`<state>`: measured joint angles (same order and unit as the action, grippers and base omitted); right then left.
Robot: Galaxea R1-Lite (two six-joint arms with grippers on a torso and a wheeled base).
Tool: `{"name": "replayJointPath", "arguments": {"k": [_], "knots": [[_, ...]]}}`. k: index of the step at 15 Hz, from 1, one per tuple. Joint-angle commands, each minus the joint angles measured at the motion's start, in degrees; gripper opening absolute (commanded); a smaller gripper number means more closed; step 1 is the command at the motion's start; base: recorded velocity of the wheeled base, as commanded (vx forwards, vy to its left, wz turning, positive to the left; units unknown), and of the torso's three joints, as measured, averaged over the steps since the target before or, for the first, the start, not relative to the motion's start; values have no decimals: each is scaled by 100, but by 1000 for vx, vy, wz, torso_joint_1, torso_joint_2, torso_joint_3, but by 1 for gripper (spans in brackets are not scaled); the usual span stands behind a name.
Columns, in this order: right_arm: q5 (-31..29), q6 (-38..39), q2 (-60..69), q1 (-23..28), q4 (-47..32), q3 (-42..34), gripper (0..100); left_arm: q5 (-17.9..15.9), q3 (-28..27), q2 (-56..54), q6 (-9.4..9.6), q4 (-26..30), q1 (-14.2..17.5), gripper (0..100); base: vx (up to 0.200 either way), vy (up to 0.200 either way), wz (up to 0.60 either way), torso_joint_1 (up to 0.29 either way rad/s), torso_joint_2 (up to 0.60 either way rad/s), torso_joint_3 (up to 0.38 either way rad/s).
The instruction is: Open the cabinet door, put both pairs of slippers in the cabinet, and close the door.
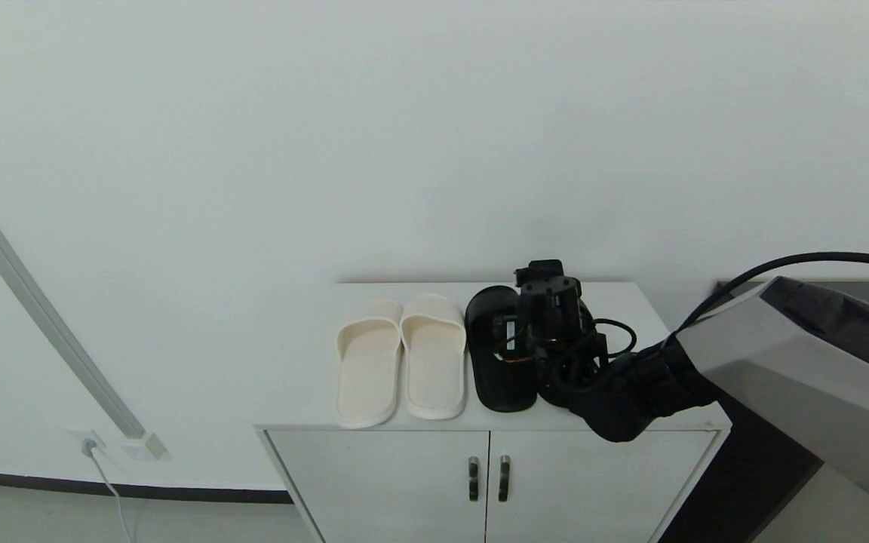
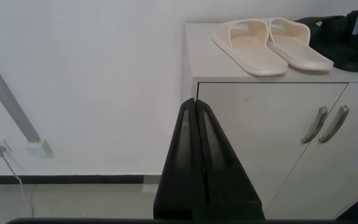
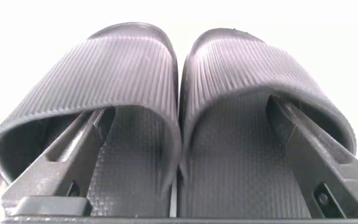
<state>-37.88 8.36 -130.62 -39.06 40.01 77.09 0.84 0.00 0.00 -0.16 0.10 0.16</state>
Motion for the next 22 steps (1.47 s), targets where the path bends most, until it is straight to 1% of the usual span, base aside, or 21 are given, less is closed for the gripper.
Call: {"name": "replayJointPath", "arguments": {"k": [1,6,7,9,13,16,18,20,22], "knots": [[105,-45,-104,30,95,-1,100,4,0,9,-2,-10,2,0,0,0,0,0,0,0],[325,-19,-200,109,121,51,100,4,0,0,-2,-1,2,0,0,0,0,0,0,0],[334,-19,-209,109,147,51,0,4,0,0,-2,-1,2,0,0,0,0,0,0,0],[360,-36,-244,144,306,51,0,4,0,0,-2,-1,2,0,0,0,0,0,0,0],[360,-54,-288,171,297,183,0,4,0,0,-2,-1,2,0,0,0,0,0,0,0],[325,-142,72,171,297,60,0,4,0,0,-2,-1,2,0,0,0,0,0,0,0],[334,-230,520,127,306,-265,0,4,0,0,7,-10,2,0,0,0,0,0,0,0],[386,-239,1118,-49,279,-871,0,13,0,0,51,-10,2,0,0,0,0,0,0,0],[843,-362,1733,-278,288,-1645,0,13,0,0,7,-10,2,0,0,0,0,0,0,0]]}}
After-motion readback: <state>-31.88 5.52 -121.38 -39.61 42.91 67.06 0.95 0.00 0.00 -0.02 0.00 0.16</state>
